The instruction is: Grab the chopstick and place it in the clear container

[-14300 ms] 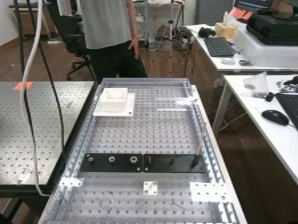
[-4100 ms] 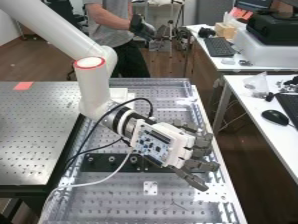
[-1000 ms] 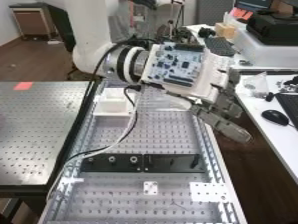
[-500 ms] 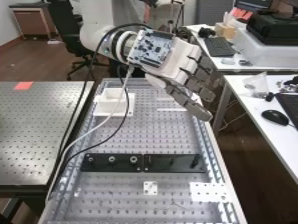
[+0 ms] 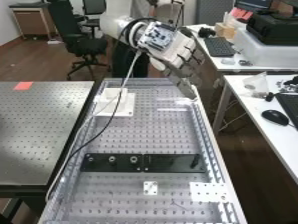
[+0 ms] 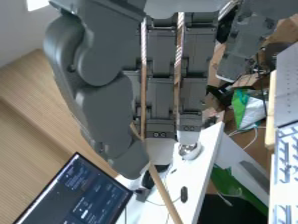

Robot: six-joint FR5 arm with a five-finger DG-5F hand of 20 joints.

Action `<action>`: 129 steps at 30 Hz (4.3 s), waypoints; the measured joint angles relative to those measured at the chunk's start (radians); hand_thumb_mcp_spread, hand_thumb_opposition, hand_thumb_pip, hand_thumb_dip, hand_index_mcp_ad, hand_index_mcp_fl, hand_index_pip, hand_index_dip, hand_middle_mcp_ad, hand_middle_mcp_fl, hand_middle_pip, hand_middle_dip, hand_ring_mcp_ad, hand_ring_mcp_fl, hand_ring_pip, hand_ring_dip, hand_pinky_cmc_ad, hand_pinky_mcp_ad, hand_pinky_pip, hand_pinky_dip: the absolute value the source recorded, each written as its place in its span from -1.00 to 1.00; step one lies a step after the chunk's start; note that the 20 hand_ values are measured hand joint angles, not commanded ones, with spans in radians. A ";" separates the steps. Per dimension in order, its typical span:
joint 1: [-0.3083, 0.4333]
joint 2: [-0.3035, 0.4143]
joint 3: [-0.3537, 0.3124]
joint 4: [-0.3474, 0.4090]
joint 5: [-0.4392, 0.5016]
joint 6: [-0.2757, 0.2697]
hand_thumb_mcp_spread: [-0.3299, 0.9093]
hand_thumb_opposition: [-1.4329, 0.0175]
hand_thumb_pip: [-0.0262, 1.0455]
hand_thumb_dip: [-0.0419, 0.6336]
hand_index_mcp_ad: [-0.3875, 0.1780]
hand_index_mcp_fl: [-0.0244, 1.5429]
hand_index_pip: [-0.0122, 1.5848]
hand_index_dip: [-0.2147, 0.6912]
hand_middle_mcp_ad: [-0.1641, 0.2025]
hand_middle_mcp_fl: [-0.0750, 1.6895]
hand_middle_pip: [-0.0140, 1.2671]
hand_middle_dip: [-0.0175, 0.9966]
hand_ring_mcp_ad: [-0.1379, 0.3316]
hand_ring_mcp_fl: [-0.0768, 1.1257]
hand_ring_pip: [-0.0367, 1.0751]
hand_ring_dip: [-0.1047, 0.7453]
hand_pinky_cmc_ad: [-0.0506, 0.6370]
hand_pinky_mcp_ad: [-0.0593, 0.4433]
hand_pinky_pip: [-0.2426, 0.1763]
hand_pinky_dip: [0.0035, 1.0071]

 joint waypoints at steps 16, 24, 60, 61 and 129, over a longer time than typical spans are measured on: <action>0.090 -0.066 0.130 -0.222 -0.003 -0.015 0.62 -0.51 0.02 -0.04 0.24 0.33 0.09 -0.25 0.12 0.39 -0.14 0.31 -0.20 0.67 -0.77 0.44 0.18 0.41 0.47 -0.65; 0.106 -0.117 0.222 -0.343 -0.067 -0.061 0.62 -0.51 0.02 -0.04 0.23 0.33 0.09 -0.25 0.12 0.39 -0.14 0.31 -0.20 0.67 -0.77 0.44 0.19 0.40 0.47 -0.65; 0.071 -0.342 0.530 -0.707 -0.266 -0.220 0.60 -0.52 0.02 -0.04 0.20 0.33 0.09 -0.25 0.12 0.39 -0.13 0.31 -0.20 0.75 -0.77 0.45 0.18 0.41 0.47 -0.65; 0.071 -0.346 0.534 -0.708 -0.269 -0.227 0.60 -0.52 0.02 -0.04 0.19 0.33 0.09 -0.25 0.12 0.39 -0.13 0.31 -0.20 0.75 -0.77 0.45 0.18 0.41 0.47 -0.65; 0.078 -0.353 0.503 -0.685 -0.347 -0.226 0.27 -0.31 0.50 0.16 0.17 -0.07 0.13 -0.46 0.13 0.12 -0.10 0.18 -0.19 0.29 -0.73 0.38 0.15 0.42 0.16 0.00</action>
